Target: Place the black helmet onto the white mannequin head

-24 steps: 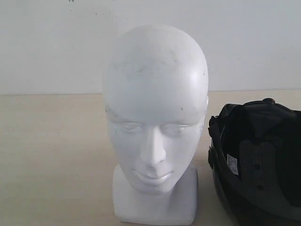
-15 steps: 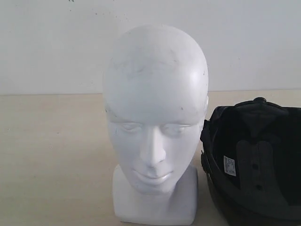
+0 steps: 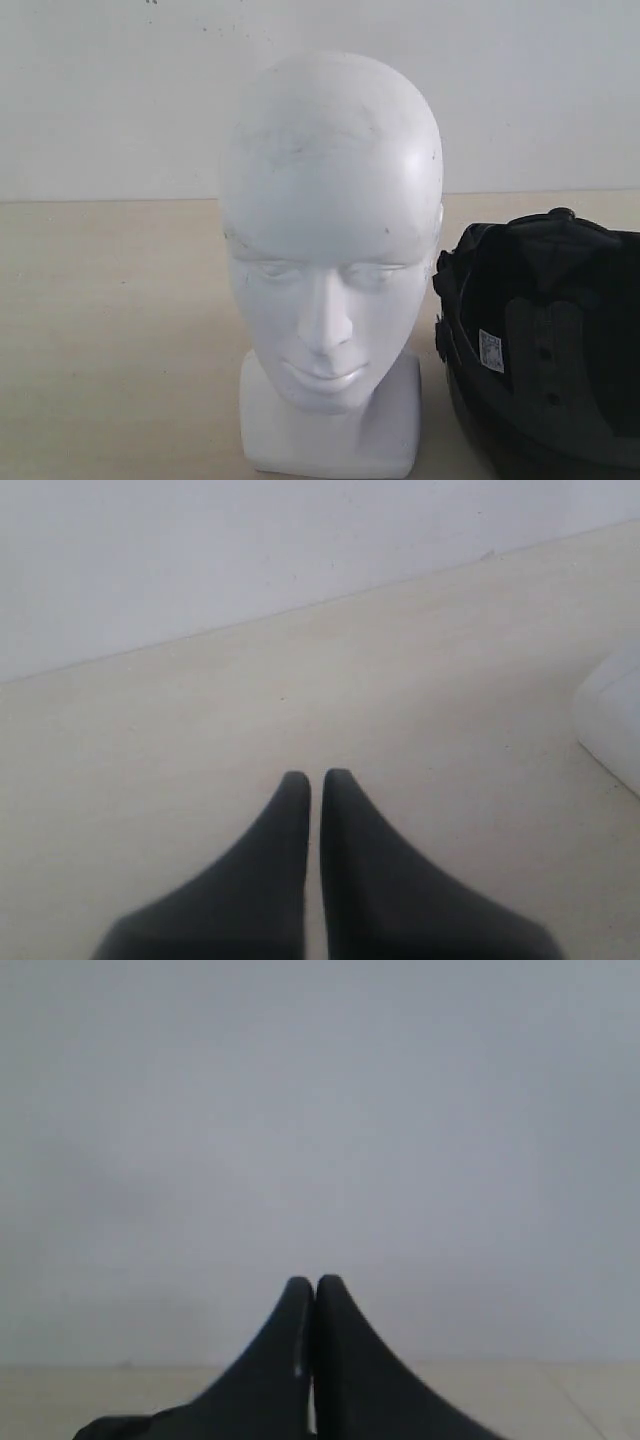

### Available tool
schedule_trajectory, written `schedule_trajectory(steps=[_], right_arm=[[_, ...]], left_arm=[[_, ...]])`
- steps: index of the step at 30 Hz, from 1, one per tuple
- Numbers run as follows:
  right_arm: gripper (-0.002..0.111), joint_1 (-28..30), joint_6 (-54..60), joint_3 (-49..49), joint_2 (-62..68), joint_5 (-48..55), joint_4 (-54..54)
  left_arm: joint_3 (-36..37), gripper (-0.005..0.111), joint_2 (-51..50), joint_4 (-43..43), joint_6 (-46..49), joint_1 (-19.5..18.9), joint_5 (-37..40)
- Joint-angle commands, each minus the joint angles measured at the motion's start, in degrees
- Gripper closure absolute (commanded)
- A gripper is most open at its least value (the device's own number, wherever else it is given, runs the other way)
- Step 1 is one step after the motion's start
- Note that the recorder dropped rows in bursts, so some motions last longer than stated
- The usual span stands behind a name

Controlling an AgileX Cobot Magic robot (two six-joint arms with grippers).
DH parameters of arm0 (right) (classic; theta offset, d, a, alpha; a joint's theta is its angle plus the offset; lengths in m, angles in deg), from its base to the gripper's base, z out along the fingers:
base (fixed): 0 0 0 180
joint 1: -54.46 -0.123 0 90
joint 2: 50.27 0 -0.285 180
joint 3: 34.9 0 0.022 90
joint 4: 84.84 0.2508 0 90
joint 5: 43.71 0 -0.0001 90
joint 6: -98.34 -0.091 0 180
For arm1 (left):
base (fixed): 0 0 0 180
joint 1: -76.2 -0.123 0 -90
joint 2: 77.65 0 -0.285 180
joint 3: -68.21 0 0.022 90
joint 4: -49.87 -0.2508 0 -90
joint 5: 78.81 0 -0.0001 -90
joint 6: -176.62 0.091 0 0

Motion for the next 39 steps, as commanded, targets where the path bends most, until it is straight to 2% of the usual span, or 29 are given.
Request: schedule_trajectory(steps=[1, 7, 17, 34, 35, 39], right_arm=[[0.109, 0.44, 2.54, 7.19, 12.11, 7.04, 1.87], [0.109, 0.44, 0.11, 7.55, 16.51, -3.6, 2.14], [0.109, 0.44, -6.5, 7.55, 16.51, -5.57, 2.14], [0.109, 0.44, -6.5, 7.63, 17.11, -9.03, 1.98], [0.109, 0.44, -6.5, 8.32, 17.58, -8.46, 1.34], [0.109, 0.44, -5.3, 17.42, 26.63, 12.39, 0.06]], left_arm=[[0.14, 0.102, 0.19, -0.1, -0.1, -0.17, 0.07], [0.14, 0.102, 0.19, -0.1, -0.1, -0.17, 0.07], [0.14, 0.102, 0.19, -0.1, -0.1, -0.17, 0.07], [0.14, 0.102, 0.19, -0.1, -0.1, -0.17, 0.07], [0.14, 0.102, 0.19, -0.1, -0.1, -0.17, 0.07], [0.14, 0.102, 0.19, -0.1, -0.1, -0.17, 0.07]])
